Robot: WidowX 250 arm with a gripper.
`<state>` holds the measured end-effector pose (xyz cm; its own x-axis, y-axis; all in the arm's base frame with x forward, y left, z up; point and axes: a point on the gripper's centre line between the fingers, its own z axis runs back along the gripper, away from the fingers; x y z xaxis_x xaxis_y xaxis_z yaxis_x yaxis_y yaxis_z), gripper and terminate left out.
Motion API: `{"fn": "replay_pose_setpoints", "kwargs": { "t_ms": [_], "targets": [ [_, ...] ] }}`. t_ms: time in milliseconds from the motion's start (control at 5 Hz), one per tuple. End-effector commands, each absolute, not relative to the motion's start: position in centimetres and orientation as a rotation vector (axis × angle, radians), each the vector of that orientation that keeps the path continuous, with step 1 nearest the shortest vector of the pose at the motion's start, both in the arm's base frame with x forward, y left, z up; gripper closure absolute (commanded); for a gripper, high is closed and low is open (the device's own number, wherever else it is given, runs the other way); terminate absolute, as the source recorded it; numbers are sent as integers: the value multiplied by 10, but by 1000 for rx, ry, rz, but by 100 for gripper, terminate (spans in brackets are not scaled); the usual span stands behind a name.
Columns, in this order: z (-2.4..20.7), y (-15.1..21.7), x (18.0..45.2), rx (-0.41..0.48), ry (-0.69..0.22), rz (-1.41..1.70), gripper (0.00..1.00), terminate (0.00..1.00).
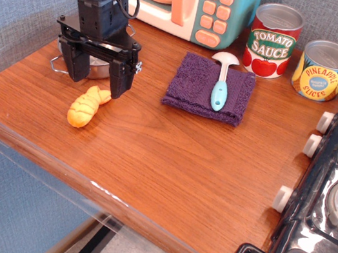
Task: Move the pan so that it's in front of the purple rag, near the edge of the table.
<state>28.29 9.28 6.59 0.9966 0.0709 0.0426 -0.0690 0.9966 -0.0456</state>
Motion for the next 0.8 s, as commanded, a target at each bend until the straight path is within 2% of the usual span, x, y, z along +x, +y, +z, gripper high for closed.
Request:
{"fn": "replay_pose_setpoints", "kwargs": {
  "t_ms": [0,600],
  "targets": [
    [66,93,283,-44,-44,70,0,0],
    [75,132,343,-22,-88,224,0,0]
  ]
}}
